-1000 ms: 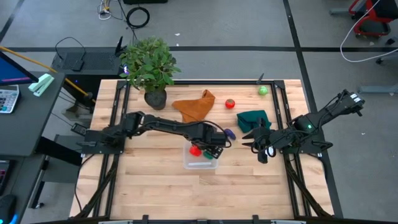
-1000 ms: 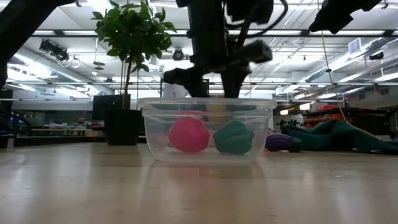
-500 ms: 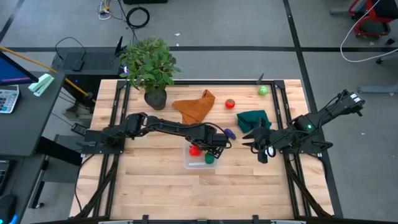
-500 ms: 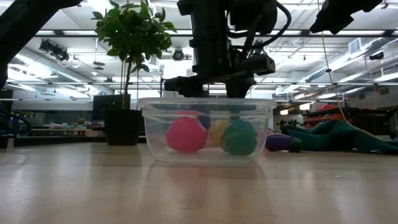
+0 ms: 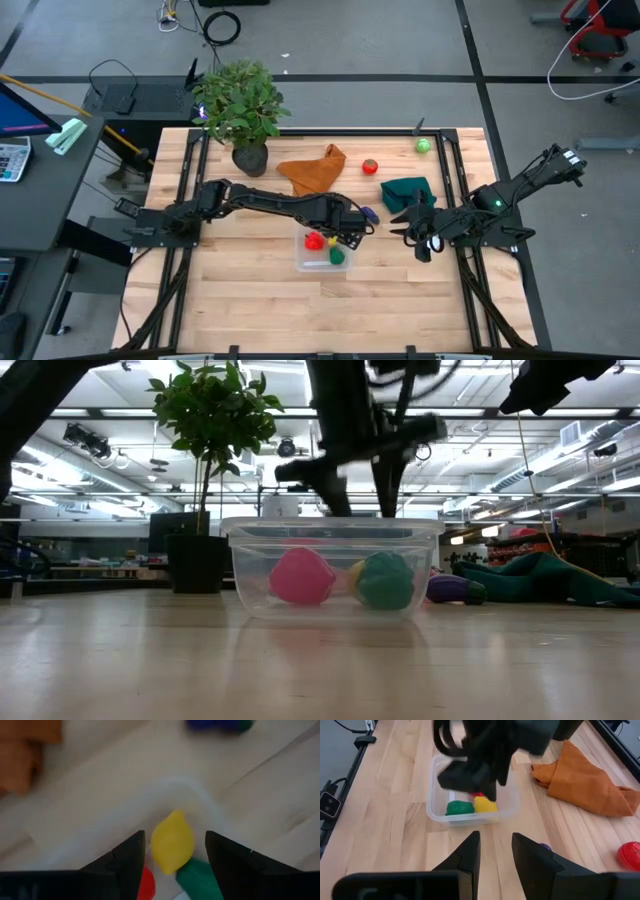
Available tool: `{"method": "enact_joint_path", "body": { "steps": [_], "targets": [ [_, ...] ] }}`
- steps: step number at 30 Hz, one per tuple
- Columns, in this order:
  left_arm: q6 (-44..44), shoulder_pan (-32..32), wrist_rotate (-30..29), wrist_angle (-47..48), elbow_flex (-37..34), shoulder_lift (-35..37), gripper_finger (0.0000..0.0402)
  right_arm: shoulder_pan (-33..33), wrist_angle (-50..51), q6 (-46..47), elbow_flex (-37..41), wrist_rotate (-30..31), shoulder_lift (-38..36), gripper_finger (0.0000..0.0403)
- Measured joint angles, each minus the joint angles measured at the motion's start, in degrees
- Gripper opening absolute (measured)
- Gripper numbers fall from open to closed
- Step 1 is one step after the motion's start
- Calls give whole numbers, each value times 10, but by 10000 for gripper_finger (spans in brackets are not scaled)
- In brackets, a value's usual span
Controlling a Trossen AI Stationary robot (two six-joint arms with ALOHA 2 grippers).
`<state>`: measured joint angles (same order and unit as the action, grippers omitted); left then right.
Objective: Pick and placing Produce into tupperware
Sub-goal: Put the cabbage into the transparent bin
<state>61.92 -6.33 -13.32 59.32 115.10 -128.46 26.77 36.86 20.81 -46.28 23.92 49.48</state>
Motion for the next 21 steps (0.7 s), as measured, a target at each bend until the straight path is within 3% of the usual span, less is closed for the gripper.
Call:
{"method": "enact_joint_path", "body": {
  "steps": [8, 21],
  "targets": [
    [0, -27, -106, 7, 12, 66, 178, 0, 22, 6, 0, 3, -46, 77],
    [96, -105, -164, 70, 11, 101, 102, -22, 102, 18, 0, 43, -93, 77]
  ]
}}
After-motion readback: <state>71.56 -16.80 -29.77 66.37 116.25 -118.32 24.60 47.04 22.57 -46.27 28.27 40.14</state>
